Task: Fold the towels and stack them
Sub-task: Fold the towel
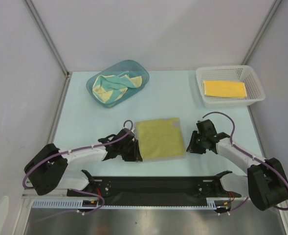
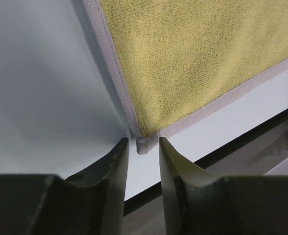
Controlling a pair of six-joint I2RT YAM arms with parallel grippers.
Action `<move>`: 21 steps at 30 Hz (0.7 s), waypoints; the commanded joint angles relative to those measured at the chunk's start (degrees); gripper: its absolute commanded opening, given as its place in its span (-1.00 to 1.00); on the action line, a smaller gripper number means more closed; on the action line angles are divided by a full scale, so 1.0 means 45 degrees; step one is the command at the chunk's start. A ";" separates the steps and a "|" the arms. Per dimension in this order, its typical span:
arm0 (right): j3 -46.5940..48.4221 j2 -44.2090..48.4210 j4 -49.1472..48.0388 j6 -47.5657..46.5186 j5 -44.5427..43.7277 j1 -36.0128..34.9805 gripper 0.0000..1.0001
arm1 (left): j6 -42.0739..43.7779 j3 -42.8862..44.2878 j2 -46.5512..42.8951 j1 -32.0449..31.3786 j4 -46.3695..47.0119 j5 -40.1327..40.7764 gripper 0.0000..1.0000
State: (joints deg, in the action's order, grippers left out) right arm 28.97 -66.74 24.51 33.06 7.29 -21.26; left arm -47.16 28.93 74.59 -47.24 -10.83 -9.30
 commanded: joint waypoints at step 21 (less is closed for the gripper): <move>0.6353 -0.6589 -0.3650 -0.2560 0.1760 0.0778 -0.88 | 0.3936 0.7691 0.5083 0.3232 -0.1891 0.1247 -0.40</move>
State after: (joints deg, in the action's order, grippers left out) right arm 53.98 -92.68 11.99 23.90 14.31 -18.92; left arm -32.16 60.45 95.18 -34.57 -20.62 -3.14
